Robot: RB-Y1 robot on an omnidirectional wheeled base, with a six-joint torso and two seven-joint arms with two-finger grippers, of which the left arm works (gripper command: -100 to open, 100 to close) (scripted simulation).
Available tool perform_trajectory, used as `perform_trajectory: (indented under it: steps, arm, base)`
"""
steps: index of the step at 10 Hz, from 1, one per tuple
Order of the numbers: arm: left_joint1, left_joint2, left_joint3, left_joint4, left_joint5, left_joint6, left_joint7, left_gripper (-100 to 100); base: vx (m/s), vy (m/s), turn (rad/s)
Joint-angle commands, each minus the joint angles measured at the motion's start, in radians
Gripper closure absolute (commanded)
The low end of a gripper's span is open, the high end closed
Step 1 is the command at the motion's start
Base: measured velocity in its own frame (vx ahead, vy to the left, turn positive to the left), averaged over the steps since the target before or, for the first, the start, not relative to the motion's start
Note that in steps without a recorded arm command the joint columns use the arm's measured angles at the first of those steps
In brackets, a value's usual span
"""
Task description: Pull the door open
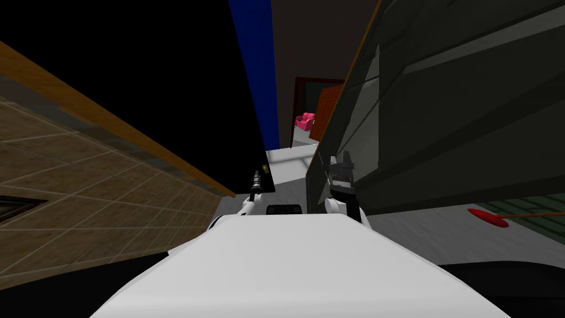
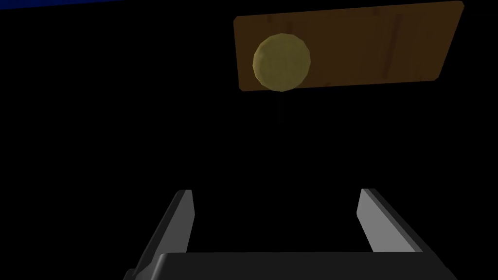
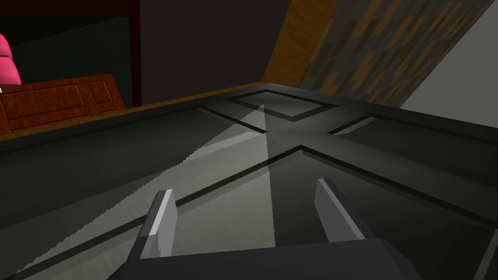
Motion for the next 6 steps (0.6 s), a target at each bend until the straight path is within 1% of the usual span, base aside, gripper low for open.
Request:
perform_trajectory:
  steps: [1,2,3,4,6]
  arm:
    - [-0.010,0.013,0.004,0.022,0.007,-0.010,0.011,-100]
    - [-0.010,0.013,0.004,0.022,0.007,-0.010,0.011,-100]
    - [-0.012,0.018,0.006,0.027,0.011,-0.010,0.016,-100]
    - [-0.015,0.023,0.008,0.034,0.016,-0.011,0.024,-100]
    - [-0.020,0.028,0.012,0.045,0.024,-0.013,0.035,-100]
  base:
    - [-0.161,0.054,-0.150]
    - [-0.132,0.051,-0.104]
    - [-0.128,0.031,-0.129]
    - [-0.148,0.034,-0.270]
    - [-0.160,0.027,-0.270]
